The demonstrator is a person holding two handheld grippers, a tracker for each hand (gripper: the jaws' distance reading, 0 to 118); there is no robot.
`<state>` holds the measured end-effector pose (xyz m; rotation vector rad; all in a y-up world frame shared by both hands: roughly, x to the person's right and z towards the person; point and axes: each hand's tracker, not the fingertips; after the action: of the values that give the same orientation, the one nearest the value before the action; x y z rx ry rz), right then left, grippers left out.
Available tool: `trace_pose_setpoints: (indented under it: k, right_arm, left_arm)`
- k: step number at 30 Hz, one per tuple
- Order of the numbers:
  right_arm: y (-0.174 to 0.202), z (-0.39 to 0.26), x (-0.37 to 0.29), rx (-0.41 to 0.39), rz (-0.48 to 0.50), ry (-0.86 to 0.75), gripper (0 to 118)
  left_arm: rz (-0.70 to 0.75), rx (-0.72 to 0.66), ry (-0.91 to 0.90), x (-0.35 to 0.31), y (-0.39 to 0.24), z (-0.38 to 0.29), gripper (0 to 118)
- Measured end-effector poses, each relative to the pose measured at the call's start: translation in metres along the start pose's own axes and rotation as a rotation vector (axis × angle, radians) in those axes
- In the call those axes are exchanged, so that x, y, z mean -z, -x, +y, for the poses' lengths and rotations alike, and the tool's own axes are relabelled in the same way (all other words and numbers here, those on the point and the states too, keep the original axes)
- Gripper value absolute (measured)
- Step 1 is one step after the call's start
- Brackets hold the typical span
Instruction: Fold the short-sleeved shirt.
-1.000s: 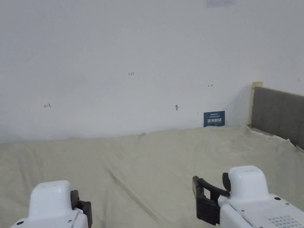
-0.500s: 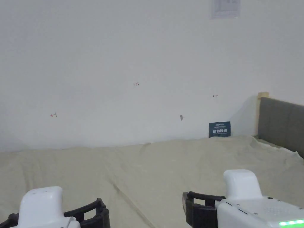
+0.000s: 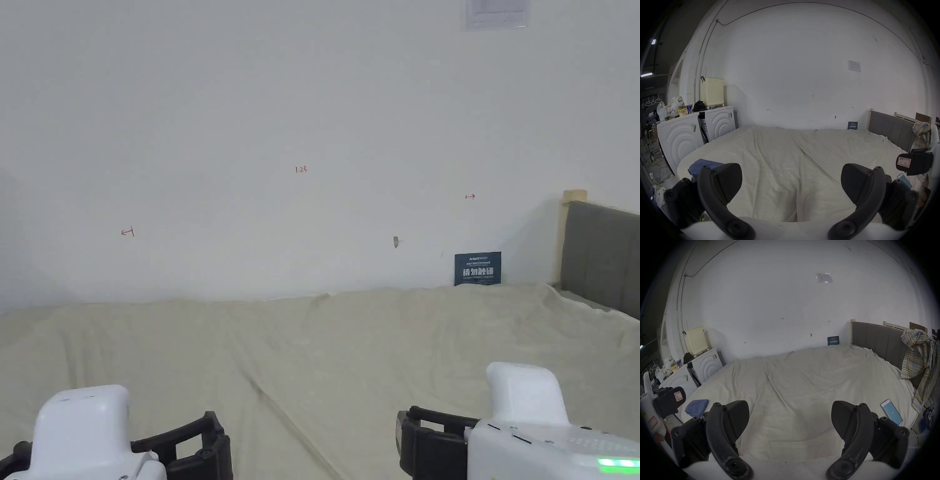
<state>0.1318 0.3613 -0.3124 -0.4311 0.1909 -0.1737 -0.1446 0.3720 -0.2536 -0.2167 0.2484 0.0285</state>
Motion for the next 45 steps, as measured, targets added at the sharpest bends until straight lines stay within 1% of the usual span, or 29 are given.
trace_pose_setpoints:
  k: [4, 8, 10, 12, 16, 19, 20, 21, 23, 24, 26, 29, 31, 33, 36, 38, 41, 43, 45]
  right_arm:
    - [-0.002, 0.0, -0.002, -0.006, 0.038, -0.012, 105]
    - [0.0, 0.002, -0.004, -0.023, 0.025, -0.008, 105]
    - [0.0, 0.002, -0.005, -0.044, 0.032, -0.012, 105]
    - [-0.001, 0.001, -0.006, -0.05, 0.052, -0.027, 105]
    - [-0.004, 0.003, -0.01, -0.019, 0.091, -0.035, 105]
    - [-0.006, 0.002, -0.011, -0.045, 0.127, -0.073, 105]
    - [-0.008, 0.0, -0.012, -0.065, 0.157, -0.118, 105]
    - [-0.008, -0.001, -0.013, -0.061, 0.155, -0.149, 105]
    - [-0.004, 0.0, -0.014, -0.069, 0.074, -0.144, 105]
    - [-0.001, 0.002, -0.015, -0.07, 0.076, -0.132, 105]
    - [-0.003, 0.003, -0.017, -0.068, 0.129, -0.119, 105]
    - [-0.008, -0.001, -0.02, -0.027, 0.171, -0.126, 105]
    - [-0.009, -0.006, -0.022, -0.023, 0.157, -0.141, 105]
    - [-0.006, -0.011, -0.025, -0.054, 0.104, -0.173, 105]
    - [-0.003, -0.017, -0.029, -0.108, 0.078, -0.223, 105]
    - [-0.004, -0.017, -0.028, -0.109, 0.089, -0.219, 105]
    - [-0.005, -0.016, -0.03, -0.085, 0.122, -0.216, 105]
    - [-0.005, -0.016, -0.031, -0.075, 0.115, -0.226, 105]
    - [-0.003, -0.014, -0.033, -0.077, 0.075, -0.231, 105]
  left_arm:
    - [-0.016, -0.025, 0.005, 0.001, 0.002, 0.0, 118]
    - [0.001, -0.01, 0.007, 0.003, 0.001, -0.001, 118]
    - [-0.001, -0.011, 0.01, 0.003, 0.002, -0.001, 118]
    - [-0.004, -0.025, 0.008, 0.002, 0.004, 0.0, 118]
    - [-0.005, -0.024, 0.005, 0.002, 0.005, 0.0, 118]
    - [-0.005, -0.019, 0.004, 0.001, 0.004, 0.0, 118]
    - [-0.007, -0.021, 0.003, 0.001, 0.004, -0.001, 118]
    - [-0.008, -0.022, 0.004, 0.001, 0.004, -0.001, 118]
    - [-0.008, -0.029, 0.003, 0.001, 0.003, -0.001, 118]
    - [-0.01, -0.03, 0.005, 0.001, 0.002, -0.001, 118]
    - [-0.018, -0.034, 0.006, 0.0, 0.002, -0.001, 118]
    - [-0.028, -0.037, 0.002, -0.003, 0.002, -0.003, 118]
    - [-0.03, -0.041, -0.012, -0.005, 0.003, -0.004, 118]
    - [-0.027, -0.044, -0.015, -0.006, 0.005, -0.004, 118]
    - [-0.028, -0.05, -0.028, -0.008, 0.006, -0.006, 118]
    - [-0.035, -0.052, -0.041, -0.01, 0.007, -0.008, 118]
    - [-0.035, -0.047, -0.055, -0.013, 0.007, -0.01, 118]
    - [-0.038, -0.036, -0.069, -0.015, 0.007, -0.009, 118]
    - [-0.036, -0.027, -0.079, -0.016, 0.007, -0.007, 118]
